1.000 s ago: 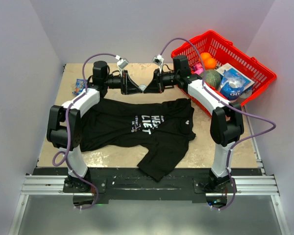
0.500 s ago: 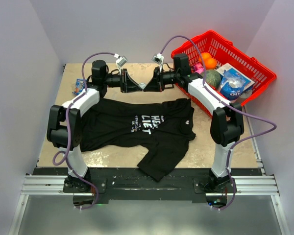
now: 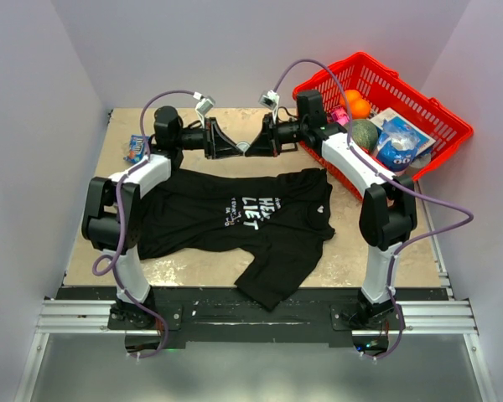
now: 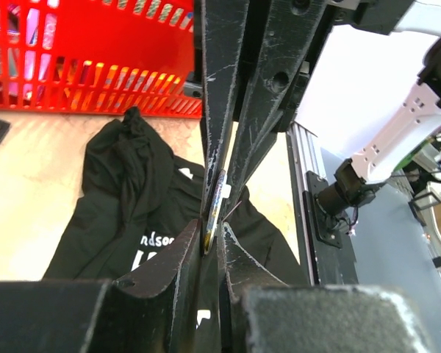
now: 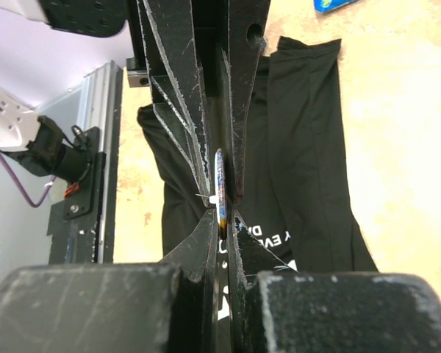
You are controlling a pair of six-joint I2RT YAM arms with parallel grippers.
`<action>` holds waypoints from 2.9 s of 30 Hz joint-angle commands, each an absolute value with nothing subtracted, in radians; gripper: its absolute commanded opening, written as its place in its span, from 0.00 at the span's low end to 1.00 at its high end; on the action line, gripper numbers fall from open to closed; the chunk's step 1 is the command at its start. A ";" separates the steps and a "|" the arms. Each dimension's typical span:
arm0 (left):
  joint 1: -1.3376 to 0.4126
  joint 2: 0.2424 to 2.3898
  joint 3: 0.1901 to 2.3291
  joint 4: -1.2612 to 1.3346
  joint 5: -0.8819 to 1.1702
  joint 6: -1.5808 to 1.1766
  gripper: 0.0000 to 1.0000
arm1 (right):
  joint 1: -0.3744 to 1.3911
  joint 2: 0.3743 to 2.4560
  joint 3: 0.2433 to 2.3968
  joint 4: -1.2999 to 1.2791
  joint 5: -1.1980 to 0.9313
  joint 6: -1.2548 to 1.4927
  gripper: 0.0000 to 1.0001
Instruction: Remove the brooch from the garment
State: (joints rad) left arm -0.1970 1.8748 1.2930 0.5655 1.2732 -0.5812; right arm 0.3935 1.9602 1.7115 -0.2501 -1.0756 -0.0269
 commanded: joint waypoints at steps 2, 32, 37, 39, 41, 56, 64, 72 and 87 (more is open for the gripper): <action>-0.192 1.873 1.293 0.779 1.298 -0.657 0.17 | 0.416 1.986 1.755 -0.287 -1.143 -0.037 0.00; -0.199 1.901 1.344 0.529 1.163 -0.580 0.00 | 0.433 1.988 1.835 -0.434 -1.108 -0.227 0.00; -0.198 1.913 1.336 0.612 1.184 -0.673 0.00 | 0.434 1.994 1.861 -0.466 -1.120 -0.270 0.00; -0.198 1.913 1.313 0.764 1.213 -0.736 0.00 | 0.434 2.000 1.874 -0.485 -1.127 -0.299 0.00; -0.198 1.911 1.278 0.901 1.238 -0.850 0.07 | 0.433 2.008 1.890 -0.494 -1.137 -0.305 0.00; -0.199 1.908 1.275 1.048 1.256 -0.916 0.26 | 0.436 2.011 1.884 -0.479 -1.134 -0.272 0.00; -0.199 1.901 1.266 1.017 1.269 -0.884 0.24 | 0.434 1.999 1.867 -0.459 -1.126 -0.247 0.00; -0.198 1.875 1.279 1.184 1.325 -0.976 0.57 | 0.420 1.979 1.795 -0.358 -1.118 -0.134 0.00; -0.173 1.756 1.160 0.844 1.267 -0.572 0.67 | 0.411 1.944 1.755 -0.313 -1.123 -0.077 0.00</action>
